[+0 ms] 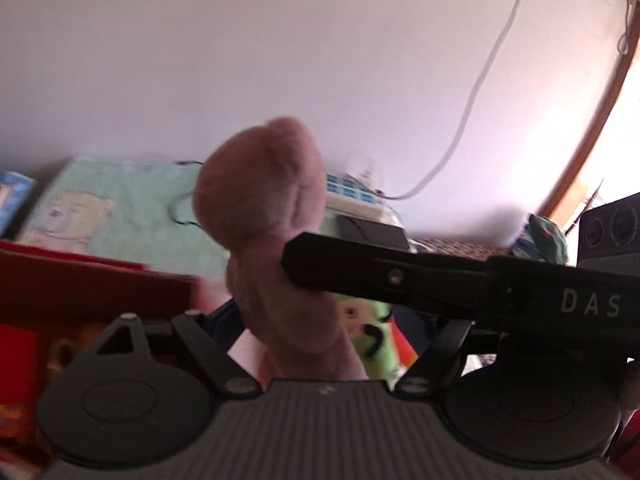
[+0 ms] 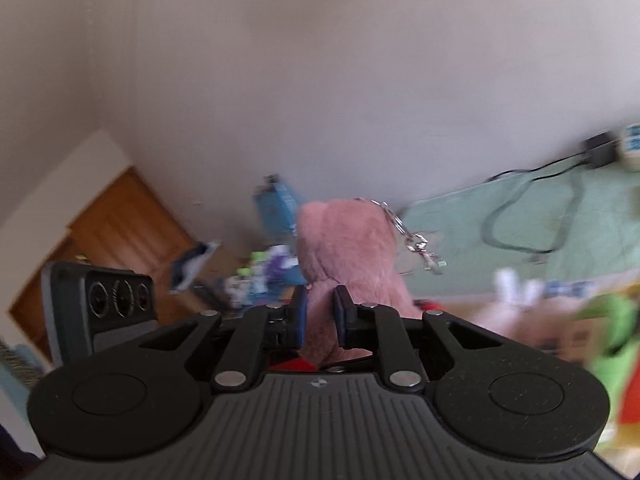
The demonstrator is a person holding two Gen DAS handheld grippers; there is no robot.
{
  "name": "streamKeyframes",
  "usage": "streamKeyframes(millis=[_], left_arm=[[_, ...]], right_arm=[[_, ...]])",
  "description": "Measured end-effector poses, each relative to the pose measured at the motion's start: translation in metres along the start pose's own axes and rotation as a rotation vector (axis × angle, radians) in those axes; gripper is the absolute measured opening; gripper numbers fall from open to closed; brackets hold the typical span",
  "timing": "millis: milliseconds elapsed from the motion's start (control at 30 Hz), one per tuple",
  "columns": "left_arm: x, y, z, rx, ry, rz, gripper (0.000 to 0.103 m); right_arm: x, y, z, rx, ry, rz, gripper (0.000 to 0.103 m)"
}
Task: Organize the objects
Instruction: 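Lift the pink teddy bear with the right gripper over the red box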
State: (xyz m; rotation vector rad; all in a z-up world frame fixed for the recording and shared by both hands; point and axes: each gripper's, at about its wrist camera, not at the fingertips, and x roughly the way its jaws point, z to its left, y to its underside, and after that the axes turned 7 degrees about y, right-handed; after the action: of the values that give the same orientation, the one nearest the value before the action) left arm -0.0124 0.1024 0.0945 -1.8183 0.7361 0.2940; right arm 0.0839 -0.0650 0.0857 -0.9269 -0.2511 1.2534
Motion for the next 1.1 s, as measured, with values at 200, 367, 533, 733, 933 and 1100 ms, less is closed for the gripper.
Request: streamKeyframes(millis=[200, 367, 533, 733, 933, 1100], left_arm=[[-0.044, 0.003, 0.055, -0.030, -0.098, -0.004, 0.074], [-0.082, 0.011, 0.120, -0.034, -0.191, -0.001, 0.071], [-0.099, 0.018, 0.181, -0.023, -0.246, 0.038, 0.067], [-0.080, 0.032, 0.231, -0.048, -0.259, 0.141, 0.060], [-0.099, 0.036, 0.247, -0.082, -0.160, 0.122, 0.060], [-0.107, 0.035, 0.247, -0.057, -0.122, 0.115, 0.062]], right_arm=[[0.068, 0.015, 0.033, 0.047, -0.076, 0.046, 0.014], [0.131, 0.039, 0.052, 0.157, -0.102, 0.080, 0.014], [0.190, 0.068, 0.047, 0.321, -0.078, 0.135, 0.004], [0.230, 0.090, 0.038, 0.404, 0.085, 0.204, 0.003], [0.210, 0.091, 0.032, 0.424, 0.172, 0.184, 0.009], [0.225, 0.099, 0.029, 0.408, 0.343, 0.251, 0.016]])
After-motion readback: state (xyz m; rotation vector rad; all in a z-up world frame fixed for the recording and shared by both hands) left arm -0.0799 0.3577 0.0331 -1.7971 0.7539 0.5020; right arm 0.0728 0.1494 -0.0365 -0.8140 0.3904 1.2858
